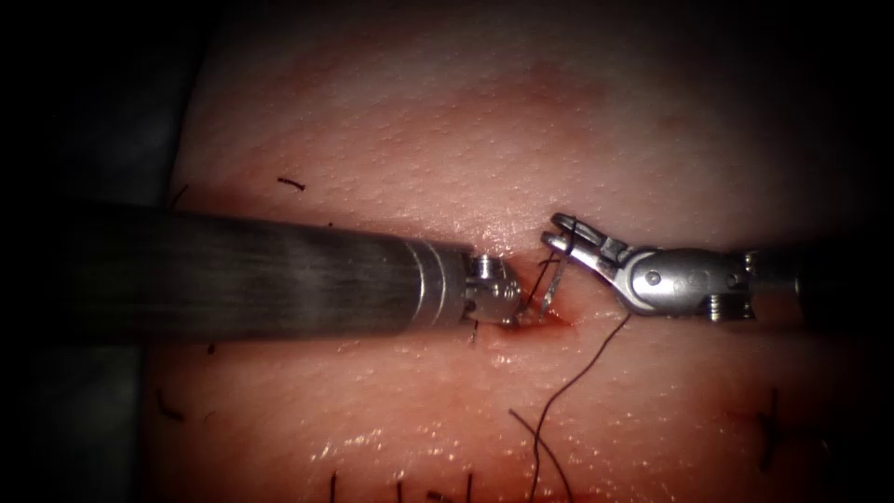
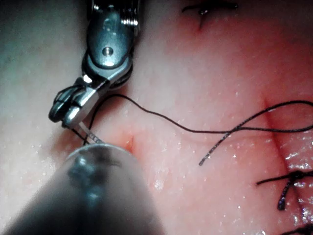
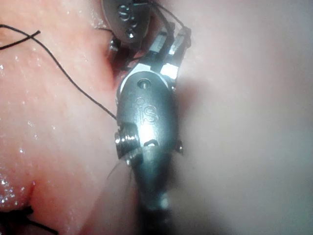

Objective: Wound Closure
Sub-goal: With the right needle holder, throw the needle through the bottom of the wound.

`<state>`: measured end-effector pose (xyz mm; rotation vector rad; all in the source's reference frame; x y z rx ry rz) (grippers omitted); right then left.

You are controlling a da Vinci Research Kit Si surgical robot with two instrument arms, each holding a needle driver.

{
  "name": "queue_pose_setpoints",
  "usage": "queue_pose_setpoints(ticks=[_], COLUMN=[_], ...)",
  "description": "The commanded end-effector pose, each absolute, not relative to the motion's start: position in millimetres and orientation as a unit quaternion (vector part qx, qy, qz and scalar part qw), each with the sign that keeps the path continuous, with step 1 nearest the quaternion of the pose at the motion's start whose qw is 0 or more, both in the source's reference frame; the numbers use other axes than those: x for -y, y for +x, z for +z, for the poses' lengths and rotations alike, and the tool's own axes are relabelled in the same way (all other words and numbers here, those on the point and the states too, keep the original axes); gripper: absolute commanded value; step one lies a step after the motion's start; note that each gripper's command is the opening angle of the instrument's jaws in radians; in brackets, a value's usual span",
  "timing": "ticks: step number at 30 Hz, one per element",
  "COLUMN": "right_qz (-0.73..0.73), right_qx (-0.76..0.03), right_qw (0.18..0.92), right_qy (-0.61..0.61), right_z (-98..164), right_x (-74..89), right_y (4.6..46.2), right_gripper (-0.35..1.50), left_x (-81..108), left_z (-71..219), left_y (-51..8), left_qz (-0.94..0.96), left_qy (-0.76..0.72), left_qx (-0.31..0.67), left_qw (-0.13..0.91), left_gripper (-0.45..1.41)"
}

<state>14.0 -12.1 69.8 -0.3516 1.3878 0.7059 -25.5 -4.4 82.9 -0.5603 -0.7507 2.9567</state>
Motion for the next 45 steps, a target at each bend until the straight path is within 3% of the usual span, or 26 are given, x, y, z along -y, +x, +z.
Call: queue_pose_setpoints(ticks=[1, 34, 45], right_qz=[0.314, 0.222, 0.237], right_qx=[-0.624, -0.619, -0.618], right_qw=[0.698, 0.729, 0.730], right_qy=[-0.159, -0.190, -0.169], right_z=[70, 72, 73], right_x=[12.2, 18.3, 17.7], right_y=[14.8, 16.1, 15.6], right_gripper=[-0.35, -0.35, -0.35], left_x=[4.5, 4.0, 5.9], left_z=[83, 79, 72], left_y=[-26.1, -26.3, -24.0], left_qz=[0.953, 0.927, 0.900], left_qy=[-0.180, -0.255, -0.377], left_qx=[0.243, 0.266, 0.180], left_qw=[0.019, 0.069, 0.125], left_gripper=[0.32, 0.19, 0.09])
